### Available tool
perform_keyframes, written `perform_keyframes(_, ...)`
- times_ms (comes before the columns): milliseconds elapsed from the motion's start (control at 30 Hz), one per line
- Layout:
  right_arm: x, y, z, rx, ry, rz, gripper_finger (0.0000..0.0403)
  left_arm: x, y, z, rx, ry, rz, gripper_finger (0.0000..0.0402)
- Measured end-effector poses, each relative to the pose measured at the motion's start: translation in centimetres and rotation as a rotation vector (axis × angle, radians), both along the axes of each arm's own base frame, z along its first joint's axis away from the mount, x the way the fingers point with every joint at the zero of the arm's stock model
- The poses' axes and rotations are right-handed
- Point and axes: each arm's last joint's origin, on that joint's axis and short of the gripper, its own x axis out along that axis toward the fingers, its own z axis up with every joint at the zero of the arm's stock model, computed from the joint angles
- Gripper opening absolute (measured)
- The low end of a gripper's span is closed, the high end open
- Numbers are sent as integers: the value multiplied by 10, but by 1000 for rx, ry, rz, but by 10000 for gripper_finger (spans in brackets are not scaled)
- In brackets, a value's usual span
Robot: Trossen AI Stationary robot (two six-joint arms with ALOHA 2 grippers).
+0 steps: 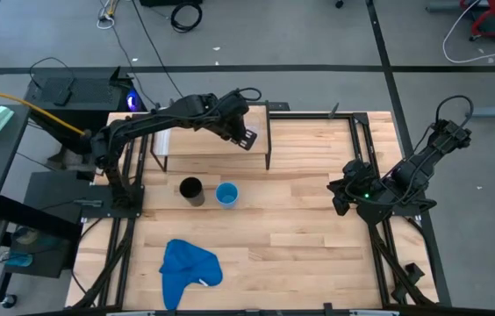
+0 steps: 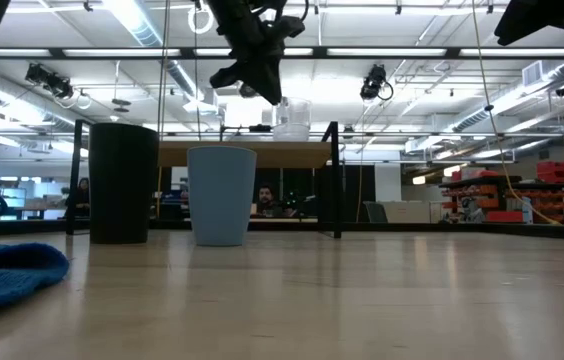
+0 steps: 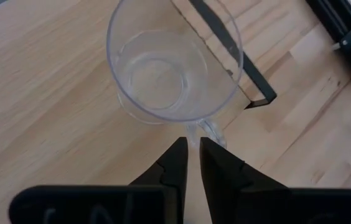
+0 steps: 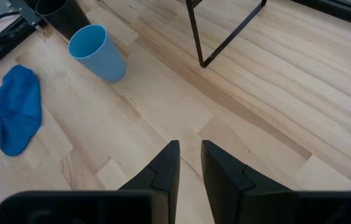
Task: Stack small to large cups/mugs on shelf
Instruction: Put the transparent mug on the shelf, then put the blue cup on the shelf
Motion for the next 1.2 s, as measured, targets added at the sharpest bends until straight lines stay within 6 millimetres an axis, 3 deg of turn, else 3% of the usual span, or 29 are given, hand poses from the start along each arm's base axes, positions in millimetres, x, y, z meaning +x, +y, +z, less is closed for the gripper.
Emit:
perform_keyframes(800,0,0,0,6,-3,-6,73,0,1,1,2,-7,1,56)
perform_keyframes(1033,0,0,0,12,-4,-10,73,-8,-2,1,-18,51,3,48)
perform_keyframes(1200,0,0,0,18,1,-8,73,-25,-9,9,-60,139,-3,50)
